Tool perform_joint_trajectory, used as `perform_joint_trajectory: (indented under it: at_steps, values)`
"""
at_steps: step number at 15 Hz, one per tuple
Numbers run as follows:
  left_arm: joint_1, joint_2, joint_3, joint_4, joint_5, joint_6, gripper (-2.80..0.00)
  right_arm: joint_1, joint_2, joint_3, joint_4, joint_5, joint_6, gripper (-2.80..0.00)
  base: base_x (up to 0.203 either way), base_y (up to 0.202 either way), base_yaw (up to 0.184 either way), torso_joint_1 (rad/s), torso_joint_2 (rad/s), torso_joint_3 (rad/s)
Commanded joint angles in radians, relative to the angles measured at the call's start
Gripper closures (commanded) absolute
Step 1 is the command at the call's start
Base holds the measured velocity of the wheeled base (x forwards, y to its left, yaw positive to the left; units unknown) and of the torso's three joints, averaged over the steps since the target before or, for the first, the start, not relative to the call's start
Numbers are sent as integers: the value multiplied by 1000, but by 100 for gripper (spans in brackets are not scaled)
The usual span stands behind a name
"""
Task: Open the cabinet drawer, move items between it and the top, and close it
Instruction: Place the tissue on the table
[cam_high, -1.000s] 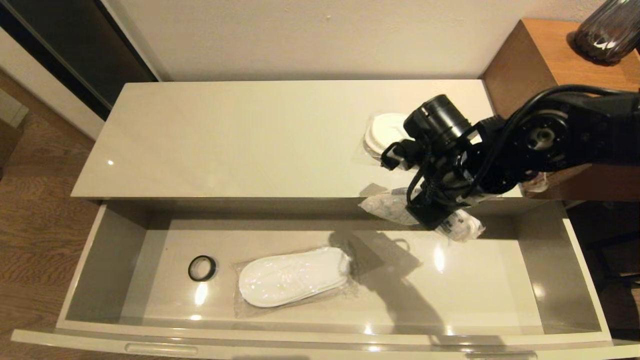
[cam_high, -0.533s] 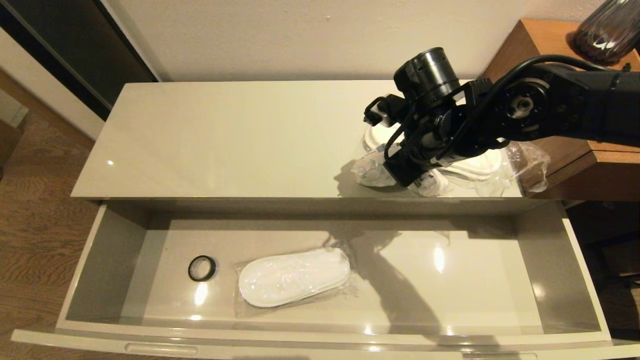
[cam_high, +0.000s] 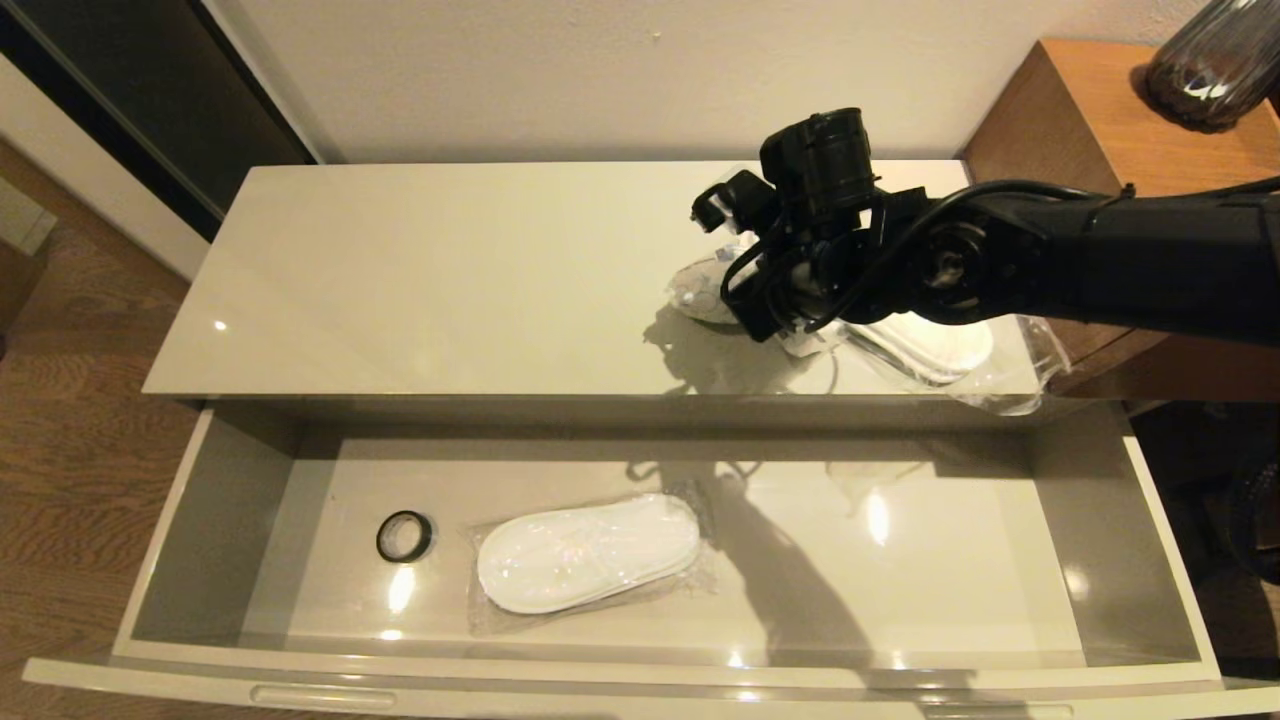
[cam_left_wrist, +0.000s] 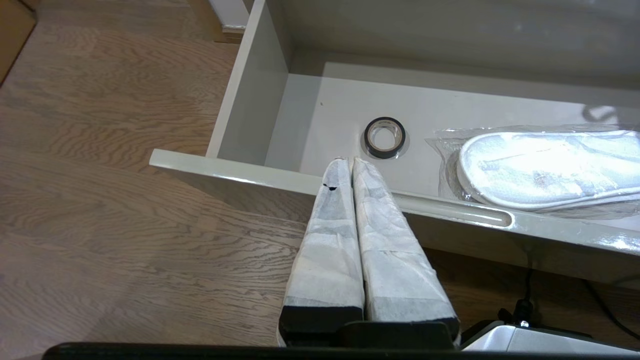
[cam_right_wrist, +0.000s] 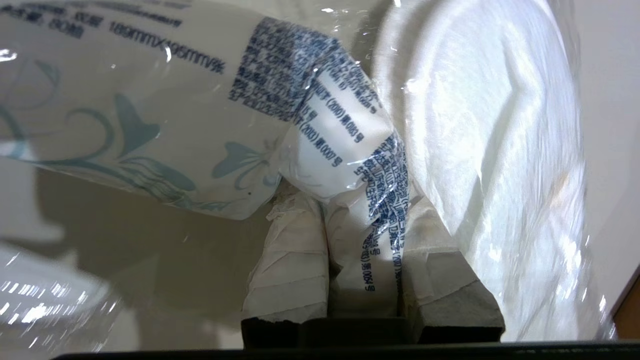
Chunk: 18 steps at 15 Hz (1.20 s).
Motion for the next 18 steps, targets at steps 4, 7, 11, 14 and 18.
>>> perform_joint_trajectory:
  at_steps: [4, 7, 11, 14, 18]
  values:
    - [0, -39, 3, 0, 0, 0, 0, -65, 107, 2, -193, -6, -141, 0, 0, 0, 0, 0, 0, 0]
    - [0, -39, 3, 0, 0, 0, 0, -69, 98, 3, -190, -5, -143, -280, 0, 0, 0, 0, 0, 0]
    - [0, -39, 3, 0, 1, 0, 0, -68, 53, 24, -179, -6, -141, -280, 0, 0, 0, 0, 0, 0]
    - [0, -39, 2, 0, 0, 0, 0, -67, -16, 57, -101, -2, -141, -280, 0, 0, 0, 0, 0, 0]
    - [0, -39, 2, 0, 0, 0, 0, -66, -101, 140, -51, 1, -123, -280, 0, 0, 0, 0, 0, 0]
